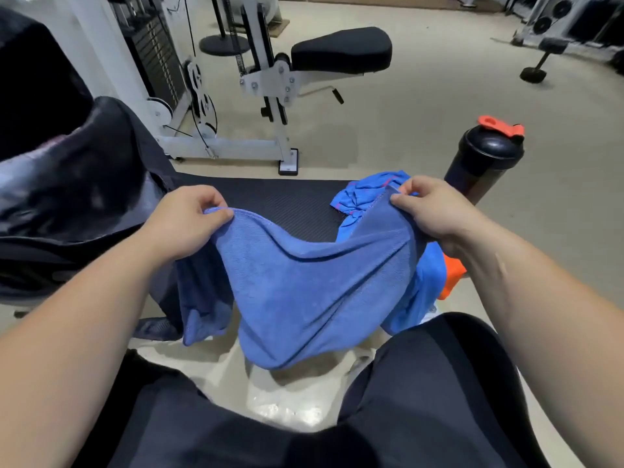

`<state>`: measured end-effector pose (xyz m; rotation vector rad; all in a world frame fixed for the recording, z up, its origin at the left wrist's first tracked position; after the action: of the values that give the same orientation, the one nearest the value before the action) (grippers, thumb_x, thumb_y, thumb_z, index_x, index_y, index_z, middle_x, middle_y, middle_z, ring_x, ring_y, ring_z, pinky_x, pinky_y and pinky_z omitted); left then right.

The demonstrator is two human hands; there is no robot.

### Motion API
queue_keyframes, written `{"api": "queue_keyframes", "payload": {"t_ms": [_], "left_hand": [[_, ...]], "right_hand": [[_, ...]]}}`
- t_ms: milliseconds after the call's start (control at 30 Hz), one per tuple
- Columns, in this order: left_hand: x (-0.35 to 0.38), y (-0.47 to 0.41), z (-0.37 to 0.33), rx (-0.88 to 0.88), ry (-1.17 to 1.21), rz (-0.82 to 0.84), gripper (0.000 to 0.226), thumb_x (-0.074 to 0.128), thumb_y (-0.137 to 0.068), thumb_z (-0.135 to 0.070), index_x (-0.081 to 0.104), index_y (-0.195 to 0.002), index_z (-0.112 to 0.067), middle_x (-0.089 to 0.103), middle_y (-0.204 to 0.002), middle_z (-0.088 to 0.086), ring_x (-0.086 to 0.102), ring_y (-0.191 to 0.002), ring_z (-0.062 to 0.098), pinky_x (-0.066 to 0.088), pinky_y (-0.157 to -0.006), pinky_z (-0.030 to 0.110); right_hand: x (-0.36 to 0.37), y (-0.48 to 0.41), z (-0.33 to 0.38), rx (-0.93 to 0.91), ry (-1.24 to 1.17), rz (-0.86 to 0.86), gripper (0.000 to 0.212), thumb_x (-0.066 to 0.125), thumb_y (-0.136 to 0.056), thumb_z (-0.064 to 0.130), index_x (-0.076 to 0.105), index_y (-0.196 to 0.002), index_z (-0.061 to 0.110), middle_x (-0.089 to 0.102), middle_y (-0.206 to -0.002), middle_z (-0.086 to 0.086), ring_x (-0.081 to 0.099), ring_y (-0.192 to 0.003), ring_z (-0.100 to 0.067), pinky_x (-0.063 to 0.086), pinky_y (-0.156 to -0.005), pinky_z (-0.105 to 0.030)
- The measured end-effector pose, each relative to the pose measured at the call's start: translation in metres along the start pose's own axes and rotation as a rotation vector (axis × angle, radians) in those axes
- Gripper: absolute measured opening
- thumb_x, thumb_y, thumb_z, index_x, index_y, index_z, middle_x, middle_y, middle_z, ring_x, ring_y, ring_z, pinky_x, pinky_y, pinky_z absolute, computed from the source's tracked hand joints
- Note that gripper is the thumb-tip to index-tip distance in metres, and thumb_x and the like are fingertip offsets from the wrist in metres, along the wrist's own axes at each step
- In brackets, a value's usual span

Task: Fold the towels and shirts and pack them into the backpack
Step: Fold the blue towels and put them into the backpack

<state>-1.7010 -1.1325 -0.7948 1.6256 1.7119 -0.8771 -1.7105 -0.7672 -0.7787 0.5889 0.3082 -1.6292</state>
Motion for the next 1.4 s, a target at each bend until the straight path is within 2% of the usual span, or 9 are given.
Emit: {"api": "queue_keyframes", "payload": {"t_ms": [167,367,500,600,667,933,1167,1300,1400], "left_hand": [[0.014,-0.017,0.003,0.021,-0.073,-0.043,0.020,0.066,-0.092,-0.029,0.060,-0.075,-0.022,0.062,-0.071,-0.009,0.053,-0.069,0.010,0.039,-0.060,0.026],[0.040,-0.037,0.012,0.067,-0.006,0.791,0.037,0.066,-0.094,-0.041,0.051,-0.068,-0.020,0.043,-0.062,-0.010,0.034,-0.061,0.010,0.029,-0.061,0.031],[0.026,-0.077,0.001,0.014,0.223,0.471,0.037,0.064,-0.087,-0.049,0.053,-0.069,-0.019,0.047,-0.062,-0.006,0.036,-0.061,0.014,0.028,-0.061,0.033],[0.023,-0.113,-0.002,-0.034,-0.032,0.056,0.029,0.061,-0.095,-0.038,0.056,-0.075,-0.017,0.061,-0.068,-0.001,0.052,-0.064,0.022,0.037,-0.060,0.034],[0.031,-0.133,0.001,-0.005,-0.185,-0.024,0.026,0.057,-0.097,-0.036,0.055,-0.077,-0.020,0.062,-0.073,0.003,0.056,-0.074,0.029,0.043,-0.064,0.037],[0.075,-0.182,0.028,0.046,-0.395,0.085,0.023,0.048,-0.100,-0.041,0.049,-0.087,-0.022,0.059,-0.085,0.007,0.054,-0.083,0.034,0.051,-0.073,0.044],[0.105,-0.200,0.034,0.067,-0.411,0.128,0.022,0.049,-0.101,-0.040,0.051,-0.091,-0.020,0.060,-0.089,0.008,0.053,-0.084,0.034,0.043,-0.068,0.038],[0.117,-0.206,0.028,0.111,-0.419,0.115,0.022,0.043,-0.103,-0.039,0.047,-0.091,-0.021,0.057,-0.085,0.007,0.052,-0.081,0.034,0.047,-0.066,0.040],[0.119,-0.214,0.020,0.178,-0.506,0.102,0.027,0.039,-0.104,-0.040,0.040,-0.085,-0.021,0.055,-0.077,0.007,0.051,-0.073,0.034,0.044,-0.059,0.039]], "right_hand": [[-0.004,-0.026,-0.035,0.033,0.269,-0.069,0.013,0.063,-0.092,0.023,0.061,-0.085,0.012,0.060,-0.076,-0.003,0.054,-0.071,-0.021,0.038,-0.057,-0.030],[-0.008,-0.048,-0.026,0.089,0.658,0.364,0.021,0.066,-0.092,0.036,0.062,-0.082,0.018,0.062,-0.078,0.003,0.054,-0.073,-0.014,0.039,-0.064,-0.030],[-0.019,-0.076,0.006,0.036,0.673,0.264,0.015,0.062,-0.096,0.030,0.062,-0.093,0.016,0.060,-0.080,0.000,0.052,-0.075,-0.017,0.034,-0.056,-0.025],[-0.017,-0.113,0.013,-0.019,0.649,-0.012,0.011,0.056,-0.097,0.021,0.056,-0.088,0.015,0.062,-0.090,-0.007,0.056,-0.087,-0.029,0.033,-0.056,-0.031],[-0.010,-0.133,0.011,-0.034,0.667,-0.108,0.010,0.052,-0.097,0.019,0.054,-0.088,0.014,0.058,-0.091,-0.008,0.057,-0.091,-0.034,0.036,-0.066,-0.032],[0.008,-0.182,-0.005,-0.028,0.807,-0.133,0.010,0.045,-0.100,0.012,0.054,-0.097,0.008,0.054,-0.090,-0.014,0.051,-0.079,-0.034,0.039,-0.066,-0.035],[0.039,-0.171,-0.036,-0.110,0.745,-0.259,0.037,0.052,-0.098,0.034,0.052,-0.131,0.018,0.047,-0.134,-0.013,0.047,-0.117,-0.037,0.042,-0.094,-0.045],[0.108,-0.129,-0.037,-0.256,0.913,-0.030,0.063,0.033,-0.095,0.067,0.034,-0.150,0.036,0.016,-0.165,-0.007,0.011,-0.151,-0.036,0.009,-0.120,-0.057],[0.121,-0.123,-0.068,-0.167,1.046,0.106,0.077,0.012,-0.091,0.078,0.005,-0.159,0.041,-0.013,-0.168,-0.002,-0.020,-0.151,-0.038,-0.012,-0.116,-0.065]]}}
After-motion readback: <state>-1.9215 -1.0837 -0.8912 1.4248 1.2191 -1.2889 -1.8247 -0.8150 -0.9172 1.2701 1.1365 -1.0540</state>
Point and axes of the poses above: each hand's wrist, its own y-axis away from the middle knuckle, its own x-axis out of the palm, z = x × y, the point moved 4 cm from there along -y, towards the middle knuckle
